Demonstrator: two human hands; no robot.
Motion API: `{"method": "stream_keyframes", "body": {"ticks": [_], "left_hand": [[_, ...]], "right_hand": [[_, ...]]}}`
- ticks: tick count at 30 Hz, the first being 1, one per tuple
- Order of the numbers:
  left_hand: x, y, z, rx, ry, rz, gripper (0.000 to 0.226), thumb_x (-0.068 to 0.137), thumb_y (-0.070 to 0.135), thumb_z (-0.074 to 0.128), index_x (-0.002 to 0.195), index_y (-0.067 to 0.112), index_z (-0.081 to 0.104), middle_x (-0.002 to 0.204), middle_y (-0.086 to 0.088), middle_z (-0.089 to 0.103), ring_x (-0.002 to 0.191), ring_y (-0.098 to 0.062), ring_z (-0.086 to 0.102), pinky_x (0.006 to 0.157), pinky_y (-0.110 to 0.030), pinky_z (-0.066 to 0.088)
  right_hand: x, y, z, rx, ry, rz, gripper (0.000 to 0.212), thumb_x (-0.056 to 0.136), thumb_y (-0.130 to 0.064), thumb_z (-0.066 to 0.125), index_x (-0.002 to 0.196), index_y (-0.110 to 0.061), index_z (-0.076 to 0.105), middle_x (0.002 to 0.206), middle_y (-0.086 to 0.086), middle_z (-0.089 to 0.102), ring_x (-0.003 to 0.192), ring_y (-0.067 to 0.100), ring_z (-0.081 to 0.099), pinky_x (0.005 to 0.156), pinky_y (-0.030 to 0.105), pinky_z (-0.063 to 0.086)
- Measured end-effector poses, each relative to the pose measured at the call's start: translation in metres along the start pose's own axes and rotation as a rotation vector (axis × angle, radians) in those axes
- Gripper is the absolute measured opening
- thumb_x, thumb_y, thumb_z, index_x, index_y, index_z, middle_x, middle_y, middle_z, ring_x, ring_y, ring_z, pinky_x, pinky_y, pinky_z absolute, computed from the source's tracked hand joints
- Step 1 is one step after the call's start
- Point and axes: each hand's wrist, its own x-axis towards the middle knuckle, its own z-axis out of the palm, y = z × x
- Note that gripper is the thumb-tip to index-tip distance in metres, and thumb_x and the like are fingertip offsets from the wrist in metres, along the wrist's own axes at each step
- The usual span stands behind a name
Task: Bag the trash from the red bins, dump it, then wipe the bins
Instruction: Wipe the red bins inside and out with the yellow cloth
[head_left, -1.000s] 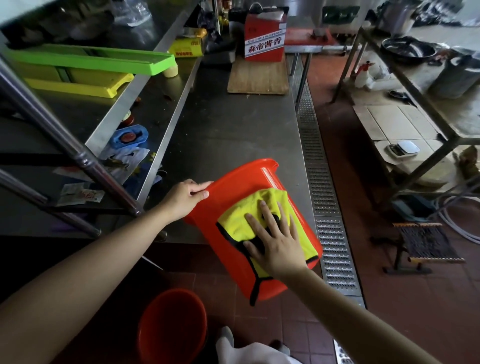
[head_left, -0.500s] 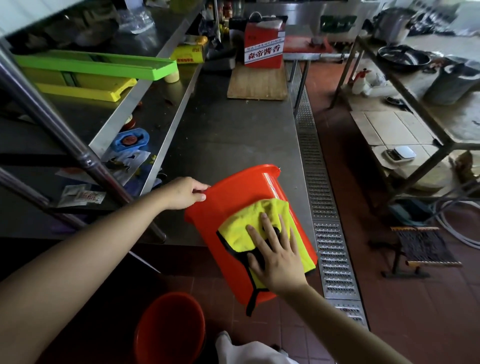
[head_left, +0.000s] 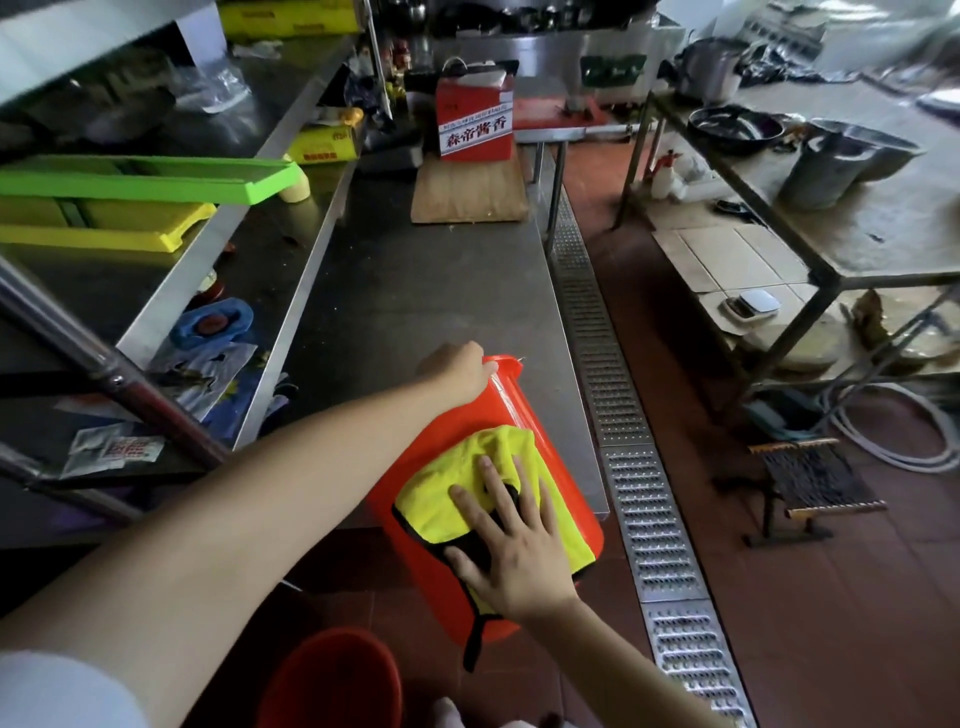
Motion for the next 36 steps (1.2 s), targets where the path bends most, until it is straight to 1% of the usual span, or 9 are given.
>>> {"method": "stream_keyframes", "body": {"ticks": [3,7,11,14,18,22,26,29,36], "left_hand": [[-0.007,-0.012,0.010,-0.184,0.090,0.047,0.037,0.096,0.045,0.051,0.104,0.014,0.068,0.108,-0.012,0.070,0.103,-0.034,0.064,0.090,-0.043,0.052],[-0.014,-0.030,0.005,-0.487,0.128,0.033,0.036,0.097,0.040,0.053,0.119,0.015,0.068,0.117,-0.005,0.070,0.110,-0.024,0.064,0.096,-0.038,0.049],[-0.018,-0.043,0.004,-0.643,0.097,0.084,0.036,0.099,0.033,0.056,0.128,0.013,0.064,0.126,-0.002,0.066,0.119,-0.016,0.059,0.097,-0.023,0.043],[-0.021,-0.050,0.011,-0.629,0.011,0.066,0.041,0.100,0.032,0.054,0.136,0.011,0.057,0.135,-0.005,0.060,0.126,-0.019,0.053,0.101,-0.022,0.037],[-0.018,-0.064,0.003,-0.577,-0.049,0.052,0.029,0.095,0.032,0.056,0.118,0.016,0.067,0.117,-0.002,0.068,0.110,-0.021,0.062,0.096,-0.035,0.048],[-0.010,-0.053,-0.015,-0.429,0.017,0.163,0.038,0.095,0.038,0.057,0.129,0.022,0.063,0.127,0.003,0.059,0.116,-0.013,0.056,0.096,-0.024,0.040],[0.000,-0.033,-0.021,-0.395,0.062,0.240,0.030,0.098,0.025,0.058,0.124,0.013,0.068,0.121,-0.003,0.063,0.113,-0.018,0.060,0.101,-0.031,0.045],[0.002,-0.033,-0.026,-0.334,0.034,0.265,0.028,0.096,0.024,0.062,0.120,0.012,0.069,0.118,-0.002,0.064,0.109,-0.017,0.060,0.099,-0.032,0.047],[-0.006,-0.042,-0.030,-0.260,-0.021,0.263,0.019,0.094,0.020,0.065,0.111,0.011,0.068,0.113,-0.003,0.062,0.102,-0.018,0.059,0.086,-0.024,0.042]], "right_hand": [[0.012,0.008,-0.003,-0.022,0.010,0.071,0.069,0.094,-0.074,0.041,0.155,-0.045,0.029,0.169,-0.003,0.009,0.155,0.035,0.005,0.116,0.063,0.027],[0.043,0.025,-0.011,-0.081,0.026,0.074,0.070,0.092,-0.076,0.040,0.154,-0.046,0.029,0.169,-0.003,0.008,0.155,0.034,0.003,0.116,0.065,0.022],[0.080,0.040,-0.020,-0.165,-0.029,0.026,0.071,0.091,-0.076,0.039,0.155,-0.046,0.025,0.169,-0.003,0.003,0.155,0.033,-0.002,0.116,0.065,0.022],[0.093,0.037,-0.017,-0.205,-0.088,-0.002,0.073,0.090,-0.076,0.039,0.154,-0.045,0.026,0.169,-0.002,0.003,0.155,0.034,-0.006,0.116,0.066,0.022],[0.093,0.025,-0.006,-0.227,-0.074,-0.053,0.072,0.089,-0.074,0.042,0.153,-0.043,0.031,0.169,-0.002,0.006,0.155,0.036,-0.004,0.117,0.067,0.020],[0.090,0.015,0.003,-0.228,-0.050,-0.097,0.069,0.091,-0.073,0.041,0.152,-0.040,0.035,0.169,-0.001,0.010,0.154,0.038,-0.002,0.117,0.067,0.016],[0.090,0.017,0.007,-0.221,-0.030,-0.106,0.069,0.092,-0.073,0.041,0.151,-0.038,0.037,0.169,-0.001,0.009,0.155,0.037,-0.002,0.118,0.066,0.013],[0.092,0.029,0.001,-0.199,-0.035,-0.120,0.069,0.091,-0.074,0.041,0.151,-0.041,0.036,0.169,-0.004,0.007,0.155,0.034,-0.002,0.119,0.064,0.018],[0.108,0.084,-0.020,0.108,-0.092,0.048,0.069,0.088,-0.079,0.041,0.150,-0.051,0.032,0.167,-0.017,0.006,0.155,0.023,0.013,0.119,0.051,0.028]]}}
